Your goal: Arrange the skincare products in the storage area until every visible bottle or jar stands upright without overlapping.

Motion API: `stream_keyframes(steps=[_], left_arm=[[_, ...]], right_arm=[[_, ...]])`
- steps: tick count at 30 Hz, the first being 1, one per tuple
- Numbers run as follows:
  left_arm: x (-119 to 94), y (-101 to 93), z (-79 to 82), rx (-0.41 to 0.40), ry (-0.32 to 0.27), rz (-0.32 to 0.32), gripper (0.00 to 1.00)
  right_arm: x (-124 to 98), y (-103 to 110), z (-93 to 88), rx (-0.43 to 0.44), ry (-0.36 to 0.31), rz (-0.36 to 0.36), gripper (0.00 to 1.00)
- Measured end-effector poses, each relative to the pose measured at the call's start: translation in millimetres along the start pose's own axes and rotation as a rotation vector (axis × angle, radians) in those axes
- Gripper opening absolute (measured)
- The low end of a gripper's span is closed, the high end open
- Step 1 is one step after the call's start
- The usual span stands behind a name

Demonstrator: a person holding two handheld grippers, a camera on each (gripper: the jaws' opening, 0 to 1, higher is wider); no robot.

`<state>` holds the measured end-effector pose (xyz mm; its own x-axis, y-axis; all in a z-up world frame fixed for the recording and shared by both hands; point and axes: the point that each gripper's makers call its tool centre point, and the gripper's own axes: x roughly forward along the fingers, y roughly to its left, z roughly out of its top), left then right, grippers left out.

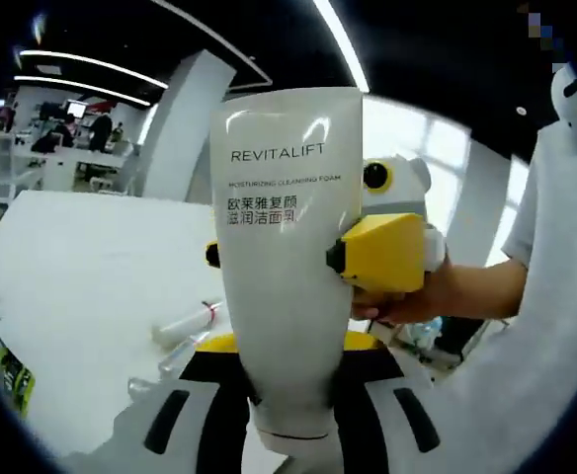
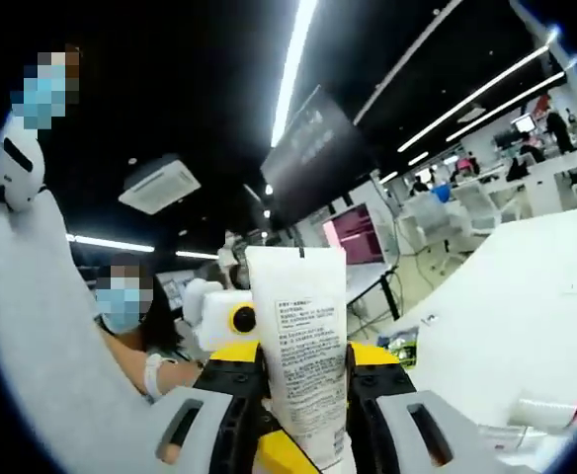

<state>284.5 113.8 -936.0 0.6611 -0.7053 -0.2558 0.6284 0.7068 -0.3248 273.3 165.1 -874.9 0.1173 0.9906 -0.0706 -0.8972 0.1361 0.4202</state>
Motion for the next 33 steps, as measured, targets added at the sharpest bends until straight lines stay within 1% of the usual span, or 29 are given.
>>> stream_keyframes(steps=[1, 2, 3, 4, 5, 6, 7, 8, 9, 10, 11, 13, 14, 16, 18, 19, 20, 21, 23, 25, 26, 27, 28, 29, 30, 31, 32, 33], left_arm=[[-1, 4.4, -1.7, 0.009, 0.012, 0.021, 0.27], [-2, 11.7, -3.2, 0.033, 0.024, 0.071, 0.27], [-2, 15.6, -5.8, 0.04, 0.045, 0.095, 0.27], [-3, 18.8, -7.6, 0.064, 0.06, 0.117, 0.27], [-3, 22.1, -9.8, 0.096, 0.079, 0.14, 0.27], [-3, 24.5, -15.0, 0.149, 0.125, 0.169, 0.27], [-2, 24.3, -17.9, 0.191, 0.15, 0.18, 0.27], [-1, 23.3, -21.4, 0.228, 0.177, 0.192, 0.27], [0, 25.5, -24.7, 0.222, 0.191, 0.24, 0.27], [0, 26.1, -27.5, 0.2, 0.198, 0.244, 0.27], [-1, 27.3, -27.1, 0.205, 0.182, 0.245, 0.27], [-2, 28.6, -29.7, 0.234, 0.19, 0.26, 0.28], [-3, 28.2, -29.8, 0.227, 0.187, 0.251, 0.28], [-4, 29.5, -28.6, 0.22, 0.162, 0.254, 0.29], [-4, 28.6, -29.7, 0.194, 0.153, 0.243, 0.3], [-4, 27.0, -28.1, 0.184, 0.13, 0.226, 0.31], [-3, 24.5, -26.4, 0.157, 0.108, 0.206, 0.31], [-4, 24.4, -26.2, 0.154, 0.105, 0.198, 0.31], [-2, 18.5, -25.0, 0.113, 0.085, 0.134, 0.31], [-1, 14.4, -23.3, 0.081, 0.072, 0.081, 0.31], [-1, 13.3, -23.0, 0.069, 0.069, 0.067, 0.32], [0, 9.8, -21.0, 0.029, 0.056, 0.03, 0.32], [1, 5.7, -19.2, 0.004, 0.041, -0.01, 0.32], [1, 3.0, -18.9, -0.015, 0.04, -0.036, 0.33], [1, 0.3, -17.4, -0.023, 0.029, -0.058, 0.34], [2, -1.1, -16.4, -0.02, 0.022, -0.068, 0.33], [2, -8.0, -16.7, -0.018, 0.024, -0.113, 0.33], [3, -12.3, -17.1, -0.017, 0.028, -0.139, 0.32]], right_arm=[[1, -2, -0.8, -0.002, 0.004, -0.036, 0.25], [2, -5, -0.6, -0.021, 0.004, -0.066, 0.24], [2, -9, -2.7, -0.009, 0.014, -0.115, 0.22], [4, -9, -4.1, -0.002, 0.016, -0.13, 0.21], [5, -12, -5.3, 0.008, 0.018, -0.163, 0.21], [7, -7, -4.4, 0.005, 0.012, -0.143, 0.23], [7, -13, -2.3, 0.006, -0.004, -0.19, 0.23], [7, -16, -3.1, 0.015, 0.001, -0.217, 0.21], [5, -21, -9.5, 0.033, 0.036, -0.247, 0.2], [8, -22, -10.1, 0.05, 0.027, -0.246, 0.19], [8, -21, -10.6, 0.046, 0.022, -0.249, 0.18], [9, -20, -13.0, 0.027, 0.038, -0.256, 0.16], [8, -19, -13.6, 0.02, 0.047, -0.257, 0.15], [7, -20, -13.6, 0.022, 0.046, -0.248, 0.13], [7, -20, -15.4, 0.023, 0.067, -0.23, 0.09], [6, -20, -15.2, 0.022, 0.07, -0.222, 0.09], [6, -19, -15.1, 0.0, 0.077, -0.2, 0.07], [5, -19, -15.2, -0.01, 0.082, -0.194, 0.07], [4, -16, -15.4, -0.042, 0.102, -0.158, 0.06], [2, -13, -14.9, -0.053, 0.108, -0.122, 0.05], [1, -12, -14.7, -0.062, 0.113, -0.104, 0.05], [-1, -7, -12.6, -0.077, 0.108, -0.064, 0.04], [-3, -11, -11.3, -0.072, 0.106, -0.079, 0.03], [-3, 1, -10.5, -0.097, 0.11, 0.005, 0.03], [-4, 1, -8.7, -0.125, 0.108, 0.014, 0.03], [-5, 3, -9.7, -0.123, 0.122, 0.024, 0.03], [-6, 11, -11.4, -0.178, 0.141, 0.087, 0.03], [-7, 14, -13.2, -0.187, 0.156, 0.104, 0.03]])
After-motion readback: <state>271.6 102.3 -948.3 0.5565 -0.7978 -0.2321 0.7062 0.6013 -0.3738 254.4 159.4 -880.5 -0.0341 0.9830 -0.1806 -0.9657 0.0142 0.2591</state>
